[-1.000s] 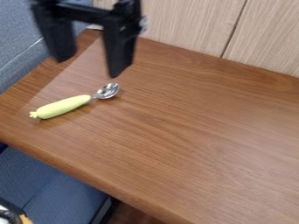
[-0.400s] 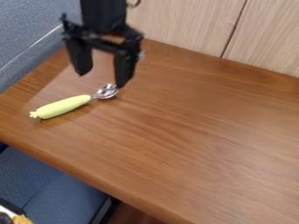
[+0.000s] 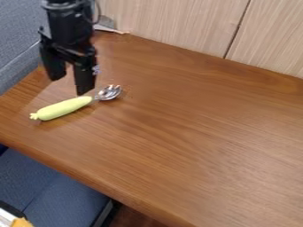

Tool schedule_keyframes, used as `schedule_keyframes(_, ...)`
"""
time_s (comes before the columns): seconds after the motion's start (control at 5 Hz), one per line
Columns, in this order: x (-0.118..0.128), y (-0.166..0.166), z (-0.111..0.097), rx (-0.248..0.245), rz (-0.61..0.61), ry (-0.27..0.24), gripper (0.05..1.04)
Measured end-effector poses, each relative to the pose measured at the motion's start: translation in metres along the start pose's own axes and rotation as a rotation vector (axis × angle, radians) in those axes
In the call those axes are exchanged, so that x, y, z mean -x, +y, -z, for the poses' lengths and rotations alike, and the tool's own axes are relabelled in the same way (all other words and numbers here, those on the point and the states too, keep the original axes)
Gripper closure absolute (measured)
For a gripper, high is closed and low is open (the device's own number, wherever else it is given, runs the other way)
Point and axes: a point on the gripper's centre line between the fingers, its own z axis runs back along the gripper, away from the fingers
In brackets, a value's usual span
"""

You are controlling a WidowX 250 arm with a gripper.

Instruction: Move the yellow spoon from the left of the table to the right

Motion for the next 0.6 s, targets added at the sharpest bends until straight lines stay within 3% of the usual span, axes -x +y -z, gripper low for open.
schedule_keyframes(0.2,-0.002,0.021,0.012,0.01,0.087,0.039,0.083)
schedule_keyframes(0.4,0.001,0.03,0.024,-0.014,0.167,0.108,0.083)
schedule_keyframes(0.6,0.0,0.04,0.038,-0.069,0.183,0.158,0.083)
